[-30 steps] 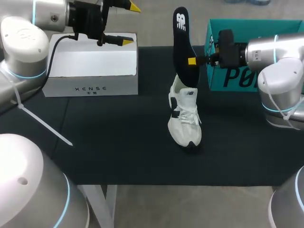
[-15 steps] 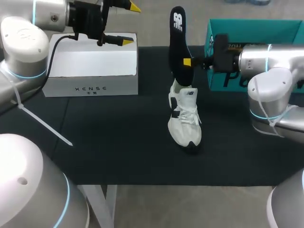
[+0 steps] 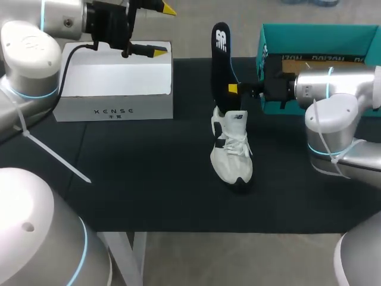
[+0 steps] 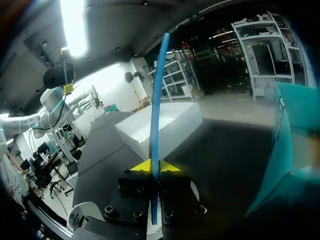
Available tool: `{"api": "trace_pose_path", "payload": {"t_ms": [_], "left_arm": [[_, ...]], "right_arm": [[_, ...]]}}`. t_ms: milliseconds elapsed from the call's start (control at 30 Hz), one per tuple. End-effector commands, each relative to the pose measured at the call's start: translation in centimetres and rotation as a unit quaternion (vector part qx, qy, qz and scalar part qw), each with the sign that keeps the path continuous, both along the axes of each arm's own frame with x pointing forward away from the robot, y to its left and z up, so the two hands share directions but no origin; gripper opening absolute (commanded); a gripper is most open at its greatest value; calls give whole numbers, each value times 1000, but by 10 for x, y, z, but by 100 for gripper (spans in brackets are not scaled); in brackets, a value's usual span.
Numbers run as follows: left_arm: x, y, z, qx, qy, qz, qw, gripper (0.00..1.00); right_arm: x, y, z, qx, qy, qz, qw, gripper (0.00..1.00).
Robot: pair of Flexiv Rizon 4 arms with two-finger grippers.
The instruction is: Take the shoe out of the shoebox, open the shoe tongue, remove and reinsert the insole, then place the shoe into the shoebox
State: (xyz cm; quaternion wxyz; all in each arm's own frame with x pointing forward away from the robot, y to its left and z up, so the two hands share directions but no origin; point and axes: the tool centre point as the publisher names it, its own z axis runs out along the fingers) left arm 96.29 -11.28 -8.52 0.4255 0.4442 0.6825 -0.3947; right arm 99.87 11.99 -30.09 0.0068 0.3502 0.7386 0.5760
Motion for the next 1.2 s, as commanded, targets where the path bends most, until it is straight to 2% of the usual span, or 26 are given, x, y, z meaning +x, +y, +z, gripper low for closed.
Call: {"api": "trace_pose_path", "payload": {"t_ms": [33,200,367,800,1200], "left_arm": [[0,0,0,2,0,0,1000,100],[0,0,0,2,0,0,1000,100],[0,0,0,2,0,0,1000,100],[0,0,0,2,0,0,1000,100],[0,0,0,2,0,0,1000,100]], "right_arm": [[-3,-3,-2,-5,2,4,1000,0],[-4,-4,-12,-4,2,6,1000,0],[-11,-2,-24,-5,19,1,1000,0],[-31,3,-41,-20,51,2,998,0],[-51,-5,-54,-39,76,-2,996,0]]}}
